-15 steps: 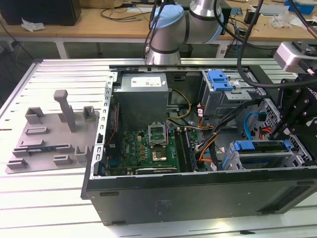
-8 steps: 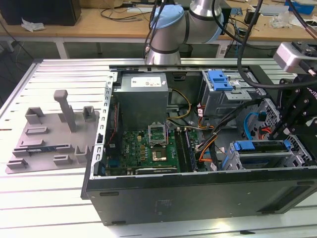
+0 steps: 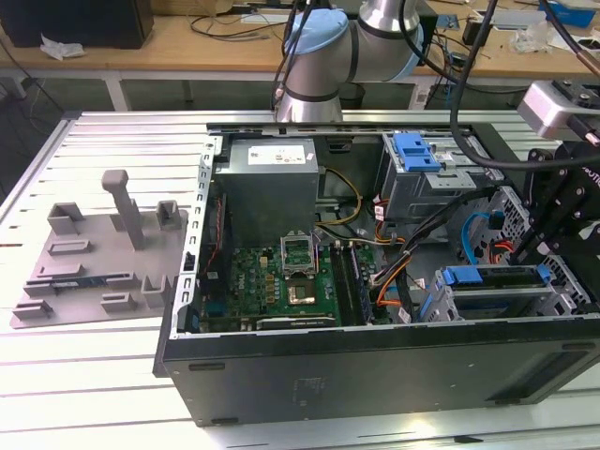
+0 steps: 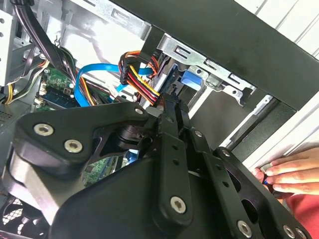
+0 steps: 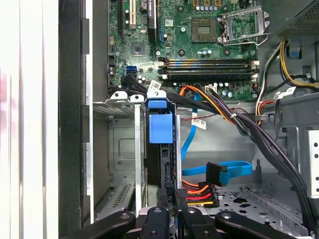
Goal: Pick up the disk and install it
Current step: 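Insert the first disk wire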
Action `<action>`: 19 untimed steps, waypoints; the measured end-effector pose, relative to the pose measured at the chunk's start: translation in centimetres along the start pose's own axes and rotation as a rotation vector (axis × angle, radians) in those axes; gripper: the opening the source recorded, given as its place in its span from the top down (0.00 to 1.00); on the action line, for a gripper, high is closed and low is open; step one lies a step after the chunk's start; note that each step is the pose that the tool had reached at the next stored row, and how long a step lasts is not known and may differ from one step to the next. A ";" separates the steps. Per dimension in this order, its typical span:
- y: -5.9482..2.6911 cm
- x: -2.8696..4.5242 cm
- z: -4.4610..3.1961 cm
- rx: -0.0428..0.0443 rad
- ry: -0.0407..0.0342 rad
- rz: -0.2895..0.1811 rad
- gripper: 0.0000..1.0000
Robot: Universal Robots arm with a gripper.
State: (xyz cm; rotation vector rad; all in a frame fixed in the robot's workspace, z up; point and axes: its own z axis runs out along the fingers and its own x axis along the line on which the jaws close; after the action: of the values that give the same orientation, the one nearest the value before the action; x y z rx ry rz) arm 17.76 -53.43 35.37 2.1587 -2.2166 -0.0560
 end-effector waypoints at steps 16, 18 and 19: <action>0.07 0.00 0.20 0.0049 -0.0031 0.000 0.84; 0.06 0.00 0.22 0.0051 -0.0032 0.000 0.84; 0.06 0.00 0.23 0.0051 -0.0033 0.000 0.84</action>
State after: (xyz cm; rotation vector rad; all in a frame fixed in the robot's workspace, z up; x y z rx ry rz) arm 17.68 -53.42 35.14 2.1629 -2.2208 -0.0541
